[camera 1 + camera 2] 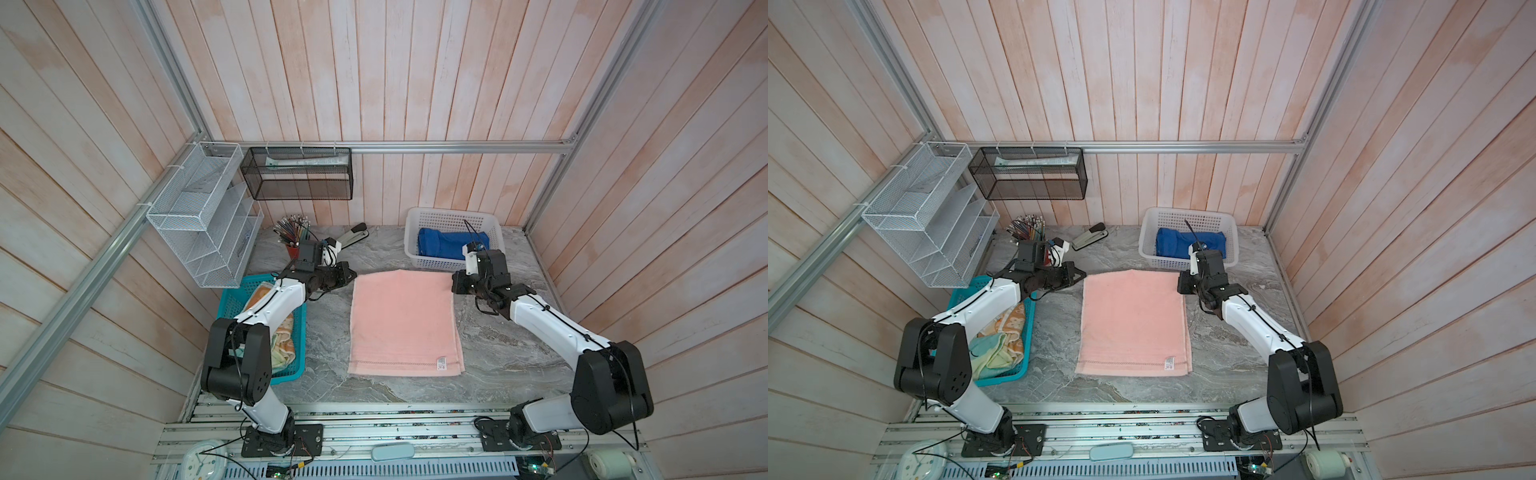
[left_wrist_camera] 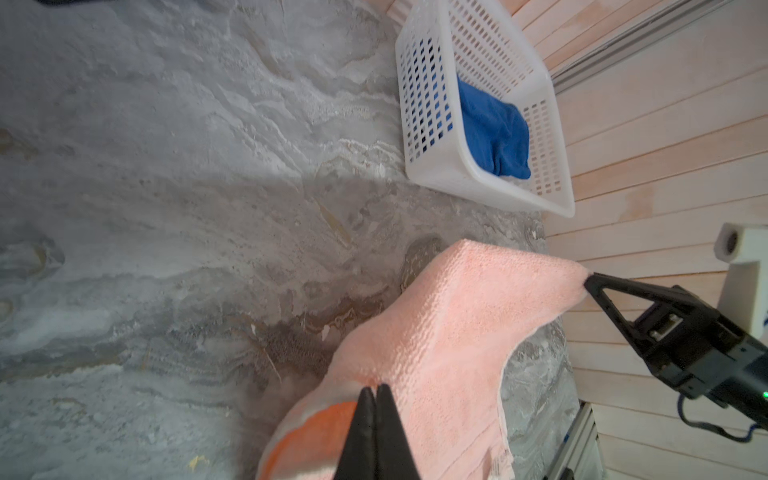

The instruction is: Fold and stack the towels

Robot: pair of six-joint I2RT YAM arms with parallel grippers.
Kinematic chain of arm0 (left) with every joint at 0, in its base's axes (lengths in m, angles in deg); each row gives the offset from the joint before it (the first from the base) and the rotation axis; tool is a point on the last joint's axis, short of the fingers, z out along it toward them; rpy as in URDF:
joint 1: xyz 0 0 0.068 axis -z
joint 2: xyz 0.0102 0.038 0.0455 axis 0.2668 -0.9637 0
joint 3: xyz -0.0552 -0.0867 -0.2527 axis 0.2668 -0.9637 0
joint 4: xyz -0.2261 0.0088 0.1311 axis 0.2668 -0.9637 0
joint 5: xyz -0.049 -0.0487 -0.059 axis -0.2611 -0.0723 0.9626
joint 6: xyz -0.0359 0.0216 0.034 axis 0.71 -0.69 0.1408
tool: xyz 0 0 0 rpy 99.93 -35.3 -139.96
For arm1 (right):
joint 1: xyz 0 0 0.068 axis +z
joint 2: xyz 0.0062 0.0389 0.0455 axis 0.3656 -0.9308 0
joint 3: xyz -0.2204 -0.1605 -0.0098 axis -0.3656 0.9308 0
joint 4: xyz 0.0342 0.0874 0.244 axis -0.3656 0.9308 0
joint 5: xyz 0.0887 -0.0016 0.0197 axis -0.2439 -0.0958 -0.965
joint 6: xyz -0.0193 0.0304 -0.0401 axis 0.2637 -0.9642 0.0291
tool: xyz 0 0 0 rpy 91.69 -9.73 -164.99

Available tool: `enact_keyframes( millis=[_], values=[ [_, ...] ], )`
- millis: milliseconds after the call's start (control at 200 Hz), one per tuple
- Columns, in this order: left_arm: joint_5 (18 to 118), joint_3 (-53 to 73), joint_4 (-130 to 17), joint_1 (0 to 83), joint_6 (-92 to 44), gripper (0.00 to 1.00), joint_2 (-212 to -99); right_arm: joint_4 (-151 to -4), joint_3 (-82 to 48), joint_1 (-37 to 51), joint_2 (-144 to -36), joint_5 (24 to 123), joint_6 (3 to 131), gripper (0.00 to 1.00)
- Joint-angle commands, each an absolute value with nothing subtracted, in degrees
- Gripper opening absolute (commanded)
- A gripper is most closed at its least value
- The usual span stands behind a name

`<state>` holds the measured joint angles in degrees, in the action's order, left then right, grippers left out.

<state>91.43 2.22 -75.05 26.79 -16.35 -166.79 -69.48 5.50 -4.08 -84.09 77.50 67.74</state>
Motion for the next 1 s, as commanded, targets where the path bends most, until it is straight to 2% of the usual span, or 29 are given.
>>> enact_keyframes(
  millis=[0, 125, 465, 815, 995],
  values=[
    [93.04, -2.34, -73.81, 26.84, -16.12, 0.00, -164.48, -68.50, 8.20, -6.34, -83.78, 72.11, 66.75, 0.00],
    [94.13, -6.89, -73.03, 26.87, -15.39, 0.00, -161.50, -67.43, 9.58, -8.56, -83.45, 65.53, 65.41, 0.00],
    [94.53, -16.43, -72.02, 27.50, -13.12, 0.00, -154.21, -66.08, 17.73, -8.43, -76.00, 59.04, 59.97, 0.00],
    [93.77, -25.77, -77.98, 28.47, -9.16, 0.00, -145.04, -56.60, 26.62, -8.08, -64.82, 60.88, 55.21, 0.00],
    [93.23, -32.12, -74.87, 29.57, -7.00, 0.00, -144.83, -61.55, 35.32, -8.02, -59.58, 61.50, 48.85, 0.00]
  ],
)
